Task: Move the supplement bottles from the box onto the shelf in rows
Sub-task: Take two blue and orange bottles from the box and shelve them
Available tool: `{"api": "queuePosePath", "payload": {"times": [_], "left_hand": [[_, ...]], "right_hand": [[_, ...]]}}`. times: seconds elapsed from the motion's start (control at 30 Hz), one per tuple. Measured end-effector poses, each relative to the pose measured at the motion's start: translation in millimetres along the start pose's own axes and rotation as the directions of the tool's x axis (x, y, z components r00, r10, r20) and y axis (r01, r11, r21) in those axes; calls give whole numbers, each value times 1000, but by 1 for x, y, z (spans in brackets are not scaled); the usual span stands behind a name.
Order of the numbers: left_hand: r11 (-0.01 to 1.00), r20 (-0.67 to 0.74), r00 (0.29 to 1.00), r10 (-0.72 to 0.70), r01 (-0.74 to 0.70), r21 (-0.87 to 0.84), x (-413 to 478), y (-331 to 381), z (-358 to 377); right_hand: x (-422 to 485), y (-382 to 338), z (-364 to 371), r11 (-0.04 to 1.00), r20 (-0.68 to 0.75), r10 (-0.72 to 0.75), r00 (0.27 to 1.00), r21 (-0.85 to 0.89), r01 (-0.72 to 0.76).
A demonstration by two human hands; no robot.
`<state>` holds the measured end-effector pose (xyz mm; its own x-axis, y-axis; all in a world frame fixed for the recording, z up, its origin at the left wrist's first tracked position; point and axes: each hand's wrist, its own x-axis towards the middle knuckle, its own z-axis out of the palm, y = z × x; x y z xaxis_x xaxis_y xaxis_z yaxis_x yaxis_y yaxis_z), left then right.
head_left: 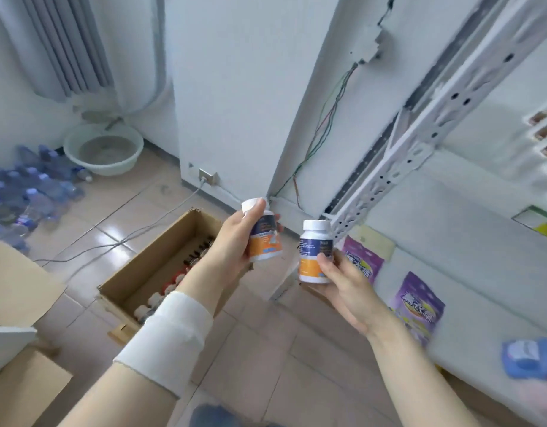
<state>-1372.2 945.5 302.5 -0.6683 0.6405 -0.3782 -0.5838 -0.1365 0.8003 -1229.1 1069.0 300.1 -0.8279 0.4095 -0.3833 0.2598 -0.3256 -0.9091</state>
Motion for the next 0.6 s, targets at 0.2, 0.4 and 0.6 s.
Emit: {"api": "queuePosePath", "payload": {"times": [0.2,0.4,0.6], "left_hand": [[987,222,974,43,-76,143,-22,-3,99],[960,405,907,114,-206,189,-60,-26,226],[921,541,832,120,-296,252,-103,-70,351]], "right_hand": [[-74,-34,-59,984,-98,-154,983,77,162],[-162,-69,-144,959,-251,-280,927,-36,280],[-249,-89,-248,925,-371,-379,848,-132,355]]}}
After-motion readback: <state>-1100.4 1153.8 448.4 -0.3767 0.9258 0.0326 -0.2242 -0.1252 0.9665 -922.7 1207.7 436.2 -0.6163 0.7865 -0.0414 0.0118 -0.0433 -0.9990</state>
